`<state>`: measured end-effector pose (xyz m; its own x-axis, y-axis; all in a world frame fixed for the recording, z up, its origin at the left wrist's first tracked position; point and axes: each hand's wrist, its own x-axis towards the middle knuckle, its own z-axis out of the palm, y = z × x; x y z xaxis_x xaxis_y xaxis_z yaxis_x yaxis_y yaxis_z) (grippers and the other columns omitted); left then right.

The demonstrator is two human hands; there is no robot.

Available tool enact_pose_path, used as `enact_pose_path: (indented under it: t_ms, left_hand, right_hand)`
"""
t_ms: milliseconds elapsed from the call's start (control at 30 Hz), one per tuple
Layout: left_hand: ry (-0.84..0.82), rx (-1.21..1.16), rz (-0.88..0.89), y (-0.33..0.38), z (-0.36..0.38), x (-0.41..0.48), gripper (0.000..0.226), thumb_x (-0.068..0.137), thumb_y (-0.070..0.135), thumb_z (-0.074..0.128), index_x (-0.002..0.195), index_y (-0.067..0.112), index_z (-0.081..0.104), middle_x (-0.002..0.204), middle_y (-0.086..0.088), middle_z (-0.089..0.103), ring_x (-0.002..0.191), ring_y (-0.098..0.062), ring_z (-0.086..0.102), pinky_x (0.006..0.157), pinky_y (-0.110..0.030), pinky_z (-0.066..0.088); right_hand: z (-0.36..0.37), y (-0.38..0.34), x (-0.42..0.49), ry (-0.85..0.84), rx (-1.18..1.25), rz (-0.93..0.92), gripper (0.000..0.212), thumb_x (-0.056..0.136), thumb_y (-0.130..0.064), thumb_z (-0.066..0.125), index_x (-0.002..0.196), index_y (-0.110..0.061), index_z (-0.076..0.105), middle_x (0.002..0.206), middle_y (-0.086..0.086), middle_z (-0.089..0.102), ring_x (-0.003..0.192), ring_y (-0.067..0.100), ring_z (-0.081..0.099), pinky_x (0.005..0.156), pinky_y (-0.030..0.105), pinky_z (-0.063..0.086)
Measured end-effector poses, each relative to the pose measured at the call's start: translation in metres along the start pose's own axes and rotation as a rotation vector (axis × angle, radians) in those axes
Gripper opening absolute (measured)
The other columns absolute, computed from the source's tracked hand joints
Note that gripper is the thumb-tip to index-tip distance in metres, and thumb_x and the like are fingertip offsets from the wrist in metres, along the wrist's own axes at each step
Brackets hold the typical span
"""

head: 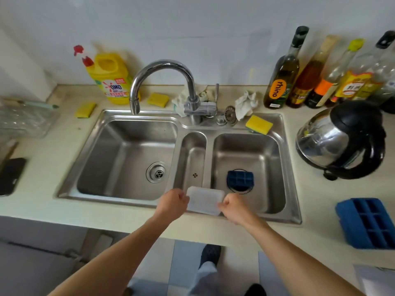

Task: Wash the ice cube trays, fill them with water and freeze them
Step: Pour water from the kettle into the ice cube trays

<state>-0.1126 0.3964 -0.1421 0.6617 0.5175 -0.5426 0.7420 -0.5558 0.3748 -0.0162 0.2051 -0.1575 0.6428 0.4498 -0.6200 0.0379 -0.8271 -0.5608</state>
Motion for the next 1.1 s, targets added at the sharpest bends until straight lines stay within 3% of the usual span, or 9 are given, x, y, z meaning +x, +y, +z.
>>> enact_pose_path:
  t_ms: [267,400,467,533,600,667,733,900,1100]
  left_hand:
    - [0.042,-0.068,0.001,0.000,0.006,-0.005,0.014,0.097,0.026,0.055,0.095,0.016,0.064,0.078,0.005,0.064,0.071,-0.012,0.057,0.058,-0.027,0.041]
    - [0.092,-0.184,0.036,0.020,-0.004,0.003,0.011,0.096,0.025,0.063,0.094,0.014,0.060,0.080,-0.001,0.068,0.075,-0.020,0.065,0.068,-0.035,0.054]
    - [0.063,-0.271,0.058,0.035,-0.008,0.012,0.010,0.095,0.022,0.066,0.094,0.014,0.060,0.077,-0.003,0.071,0.065,-0.014,0.067,0.061,-0.034,0.056]
    - [0.011,-0.310,0.087,0.054,-0.010,0.024,0.011,0.094,0.021,0.068,0.099,0.018,0.059,0.079,-0.001,0.071,0.056,-0.004,0.064,0.051,-0.022,0.048]
    - [-0.049,-0.323,0.129,0.074,-0.007,0.040,0.016,0.094,0.019,0.069,0.107,0.019,0.059,0.089,-0.005,0.072,0.065,-0.009,0.068,0.051,-0.017,0.048]
    - [-0.102,-0.286,0.178,0.092,-0.003,0.053,0.015,0.095,0.018,0.068,0.107,0.018,0.060,0.092,-0.007,0.071,0.075,-0.018,0.071,0.061,-0.023,0.057]
    - [-0.151,-0.244,0.200,0.107,0.004,0.071,0.011,0.097,0.018,0.066,0.106,0.018,0.061,0.091,-0.005,0.070,0.075,-0.020,0.069,0.070,-0.031,0.062]
    - [-0.270,-0.140,0.188,0.134,0.033,0.108,0.005,0.099,0.014,0.062,0.104,0.015,0.062,0.092,-0.011,0.070,0.080,-0.025,0.072,0.075,-0.039,0.064]
    - [-0.327,0.060,0.125,0.149,0.079,0.148,0.021,0.094,0.011,0.067,0.114,0.006,0.063,0.101,-0.012,0.068,0.090,-0.027,0.071,0.084,-0.039,0.062]
  right_hand:
    - [-0.002,-0.007,-0.004,0.035,0.045,-0.004,0.025,0.098,-0.025,0.058,0.077,-0.012,0.058,0.075,0.011,0.068,0.066,0.023,0.064,0.063,0.036,0.053]
    - [-0.023,-0.007,-0.002,0.116,0.111,0.005,0.024,0.101,-0.024,0.057,0.090,-0.004,0.063,0.084,0.018,0.073,0.068,0.028,0.068,0.073,0.047,0.059]
    - [-0.039,-0.004,0.001,0.180,0.172,0.021,0.022,0.101,-0.025,0.058,0.090,-0.006,0.063,0.078,0.012,0.073,0.062,0.023,0.068,0.063,0.041,0.059]
    - [-0.057,0.001,0.007,0.226,0.220,0.051,0.020,0.101,-0.025,0.058,0.091,-0.009,0.064,0.075,0.007,0.071,0.053,0.013,0.064,0.051,0.029,0.053]
    - [-0.072,0.009,0.014,0.263,0.243,0.079,0.018,0.101,-0.024,0.058,0.090,-0.012,0.064,0.073,0.003,0.070,0.048,0.007,0.061,0.045,0.020,0.047]
    - [-0.082,0.017,0.020,0.283,0.245,0.102,0.015,0.101,-0.022,0.060,0.090,-0.013,0.064,0.076,0.003,0.070,0.052,0.010,0.062,0.042,0.016,0.043]
    - [-0.090,0.027,0.029,0.305,0.242,0.130,0.012,0.101,-0.021,0.060,0.092,-0.015,0.063,0.083,0.003,0.071,0.058,0.012,0.062,0.044,0.017,0.043]
    - [-0.093,0.055,0.057,0.332,0.170,0.179,0.008,0.103,-0.017,0.058,0.103,-0.011,0.063,0.094,0.007,0.070,0.079,0.021,0.068,0.066,0.029,0.051]
    - [-0.073,0.093,0.116,0.330,0.168,0.282,0.013,0.103,-0.023,0.058,0.091,-0.017,0.059,0.083,0.004,0.066,0.072,0.017,0.065,0.056,0.026,0.045]
